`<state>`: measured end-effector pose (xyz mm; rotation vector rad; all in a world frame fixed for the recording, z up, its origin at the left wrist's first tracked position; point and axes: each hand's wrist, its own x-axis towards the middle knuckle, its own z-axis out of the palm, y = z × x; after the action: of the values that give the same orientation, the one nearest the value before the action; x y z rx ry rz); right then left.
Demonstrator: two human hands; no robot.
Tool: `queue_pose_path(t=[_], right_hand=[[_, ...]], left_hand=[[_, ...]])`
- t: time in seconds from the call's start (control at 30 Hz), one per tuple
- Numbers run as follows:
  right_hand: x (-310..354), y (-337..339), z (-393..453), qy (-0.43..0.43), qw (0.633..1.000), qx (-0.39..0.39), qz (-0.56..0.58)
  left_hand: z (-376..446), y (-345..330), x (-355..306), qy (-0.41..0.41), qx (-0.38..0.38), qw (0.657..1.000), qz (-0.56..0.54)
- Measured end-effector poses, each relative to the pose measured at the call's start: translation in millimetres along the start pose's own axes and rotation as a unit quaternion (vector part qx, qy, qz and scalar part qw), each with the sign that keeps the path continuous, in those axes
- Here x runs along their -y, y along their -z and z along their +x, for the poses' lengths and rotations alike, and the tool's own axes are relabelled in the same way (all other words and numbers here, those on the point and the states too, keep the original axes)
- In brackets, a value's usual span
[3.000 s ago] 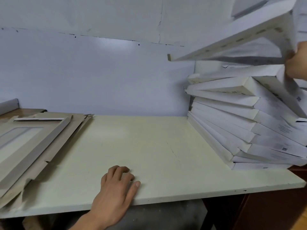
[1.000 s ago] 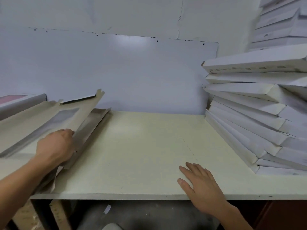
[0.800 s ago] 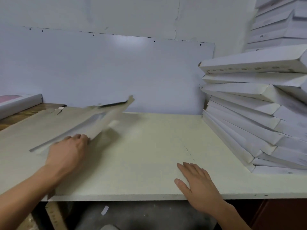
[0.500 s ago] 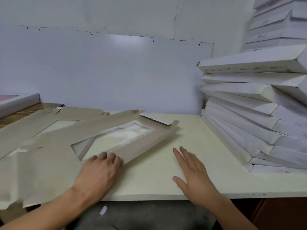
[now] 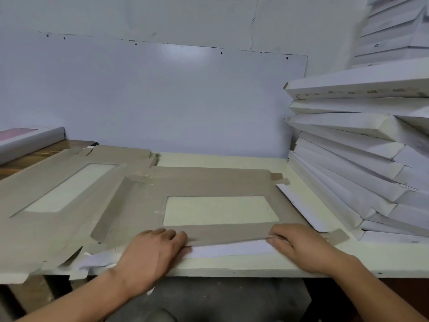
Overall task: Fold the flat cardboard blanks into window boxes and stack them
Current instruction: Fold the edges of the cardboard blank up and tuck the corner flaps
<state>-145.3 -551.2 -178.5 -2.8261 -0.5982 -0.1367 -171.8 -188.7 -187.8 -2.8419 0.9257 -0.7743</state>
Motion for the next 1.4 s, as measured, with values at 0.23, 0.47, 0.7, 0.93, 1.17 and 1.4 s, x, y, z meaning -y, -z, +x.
queue_pose_path(t=[0.23, 0.47, 0.7, 0.93, 1.17, 1.4], right_hand=[[-3.9, -14.9, 0.6, -0.027, 0.999, -0.014, 0.027], [63.5, -50.8, 17.3, 0.034, 0.994, 0.096, -0.028], [57.2, -47.1, 12.4, -0.009, 0.992, 0.118, -0.037], [-39.4, -13.2, -27.4, -0.177, 0.975, 0.113, -0.066], [-47.5, -13.3, -53.8, -0.08, 0.994, 0.054, -0.059], [-17.8, -7.7, -64.3, 0.021, 0.989, -0.063, -0.129]], left_hand=[[4.2, -14.0, 12.3, 0.136, 0.071, 0.988, -0.017], [25.5, -14.4, -32.0, -0.007, 0.069, 0.981, -0.18], [15.2, -16.4, -34.7, -0.047, 0.25, 0.958, -0.133], [-21.7, -8.4, 17.8, 0.0, 0.267, 0.957, -0.114], [-43.7, -11.2, 38.4, 0.007, 0.087, 0.992, -0.092], [-41.1, -3.4, 43.0, -0.011, -0.008, 0.991, -0.131]])
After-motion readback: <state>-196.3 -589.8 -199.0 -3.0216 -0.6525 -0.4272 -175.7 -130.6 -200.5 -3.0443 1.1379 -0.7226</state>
